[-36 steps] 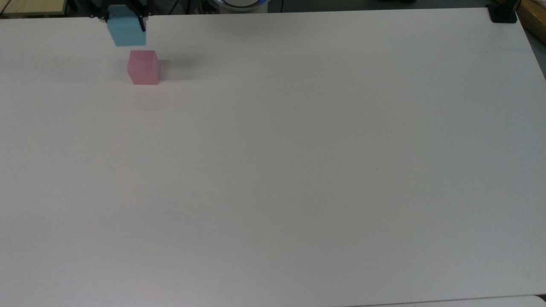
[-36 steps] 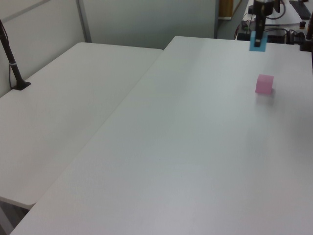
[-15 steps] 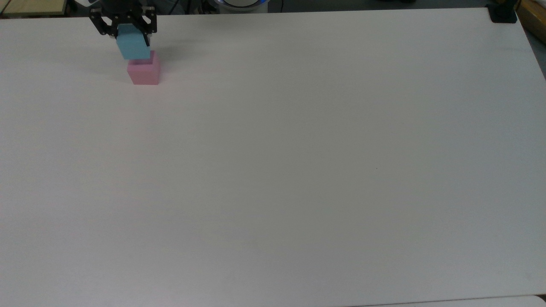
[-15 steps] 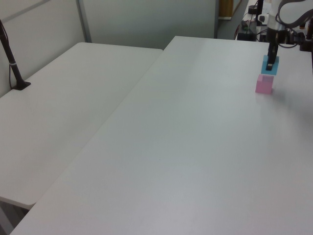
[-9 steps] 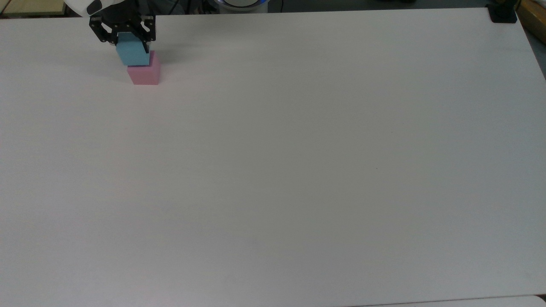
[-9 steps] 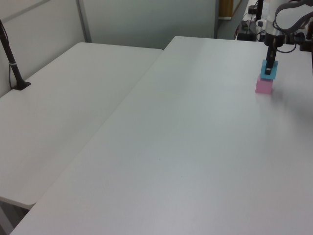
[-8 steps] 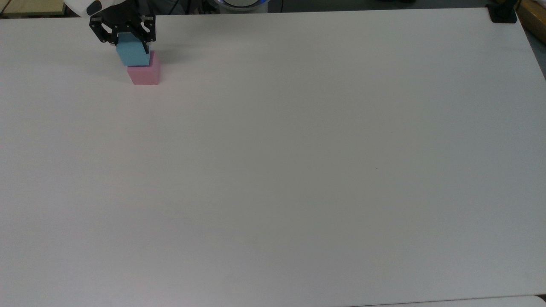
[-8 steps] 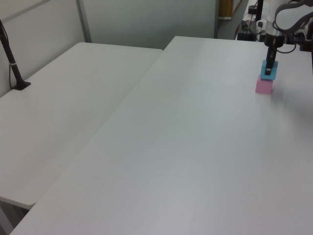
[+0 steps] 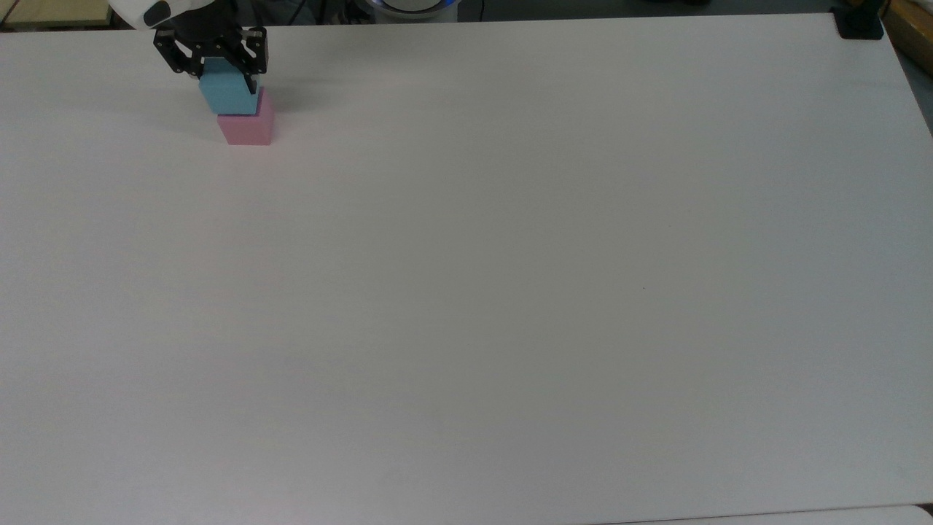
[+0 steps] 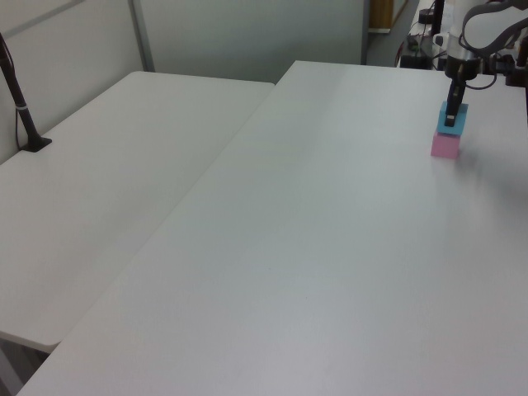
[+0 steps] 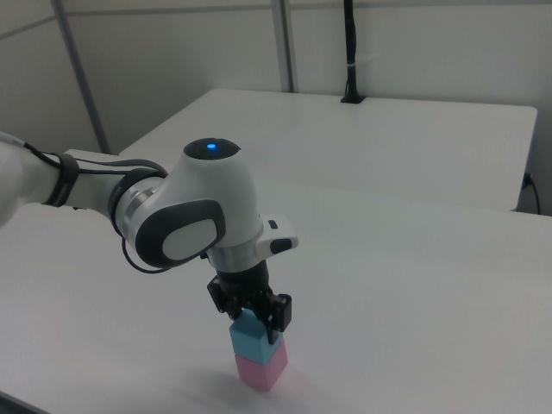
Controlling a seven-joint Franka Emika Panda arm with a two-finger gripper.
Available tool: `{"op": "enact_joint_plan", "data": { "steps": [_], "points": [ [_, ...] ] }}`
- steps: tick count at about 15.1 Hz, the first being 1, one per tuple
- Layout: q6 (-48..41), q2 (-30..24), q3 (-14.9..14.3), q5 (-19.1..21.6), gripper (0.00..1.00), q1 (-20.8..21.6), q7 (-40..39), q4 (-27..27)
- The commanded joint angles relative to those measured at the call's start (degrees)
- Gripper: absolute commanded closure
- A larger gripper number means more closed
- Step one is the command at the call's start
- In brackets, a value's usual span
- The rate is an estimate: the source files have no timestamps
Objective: Put blue cube on pink cube
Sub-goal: 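Open the gripper to release the light-blue cube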
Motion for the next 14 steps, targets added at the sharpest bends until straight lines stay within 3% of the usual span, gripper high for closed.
{"op": "enact_joint_plan", "data": {
  "steps": [1,2,3,4,8,14],
  "points": [
    [1.1,1.0,-0.1,0.8,0.50,0.3,1.0,0.5],
    [1.1,1.5,-0.1,0.8,0.39,0.3,0.9,0.9],
    [1.2,1.6,-0.1,0.8,0.11,0.3,0.9,1.2],
    [1.1,1.6,-0.1,0.8,0.00,0.2,0.9,1.3],
    [0.7,1.1,-0.1,0.8,0.00,0.0,0.9,1.5],
    [-12.1,0.3,-0.1,0.8,0.00,0.4,0.9,11.3]
  ]
}}
